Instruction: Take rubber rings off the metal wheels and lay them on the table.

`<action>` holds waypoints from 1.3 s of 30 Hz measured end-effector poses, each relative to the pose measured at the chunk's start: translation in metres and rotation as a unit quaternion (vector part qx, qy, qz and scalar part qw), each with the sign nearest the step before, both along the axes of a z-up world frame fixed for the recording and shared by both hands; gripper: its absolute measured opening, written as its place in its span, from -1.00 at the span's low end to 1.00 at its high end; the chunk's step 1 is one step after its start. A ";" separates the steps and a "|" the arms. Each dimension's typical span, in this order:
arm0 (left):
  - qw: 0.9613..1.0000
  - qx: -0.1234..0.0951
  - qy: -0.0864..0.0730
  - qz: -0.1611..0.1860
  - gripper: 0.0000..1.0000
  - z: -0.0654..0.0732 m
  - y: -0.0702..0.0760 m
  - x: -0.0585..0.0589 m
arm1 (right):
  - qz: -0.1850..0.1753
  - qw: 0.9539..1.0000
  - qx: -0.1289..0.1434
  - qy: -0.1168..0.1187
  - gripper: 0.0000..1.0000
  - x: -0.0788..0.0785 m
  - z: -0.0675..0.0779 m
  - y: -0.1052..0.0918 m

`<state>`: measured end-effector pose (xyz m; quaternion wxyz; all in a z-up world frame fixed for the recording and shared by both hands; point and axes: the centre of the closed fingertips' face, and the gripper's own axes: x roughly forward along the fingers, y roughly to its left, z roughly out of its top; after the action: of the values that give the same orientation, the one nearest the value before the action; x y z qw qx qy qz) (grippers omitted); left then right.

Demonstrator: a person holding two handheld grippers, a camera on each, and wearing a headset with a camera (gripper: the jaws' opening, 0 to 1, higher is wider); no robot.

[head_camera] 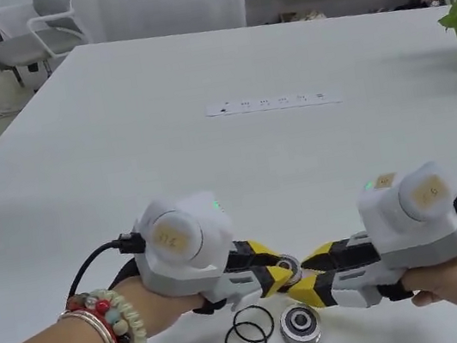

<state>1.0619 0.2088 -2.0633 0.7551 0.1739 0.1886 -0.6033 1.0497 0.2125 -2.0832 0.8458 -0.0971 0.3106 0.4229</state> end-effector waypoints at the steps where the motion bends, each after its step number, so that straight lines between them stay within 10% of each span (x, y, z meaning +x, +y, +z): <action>1: 1.000 0.000 0.000 0.000 -0.84 0.000 0.000 0.000 | 0.001 1.000 -0.005 -0.007 -0.53 0.001 -0.001 0.001; 26: 1.000 -0.003 0.005 0.011 -0.84 0.000 0.001 0.002 | -0.002 1.000 -0.003 0.003 -0.97 0.001 -0.001 -0.008; 39: 1.000 0.002 0.002 0.008 -0.85 0.000 0.000 0.001 | -0.069 0.997 -0.028 0.027 -1.00 0.012 0.001 -0.018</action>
<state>1.0630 0.2093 -2.0632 0.7594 0.1721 0.1928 -0.5971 1.0614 0.1943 -2.0818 0.8614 -0.0871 0.3507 0.3568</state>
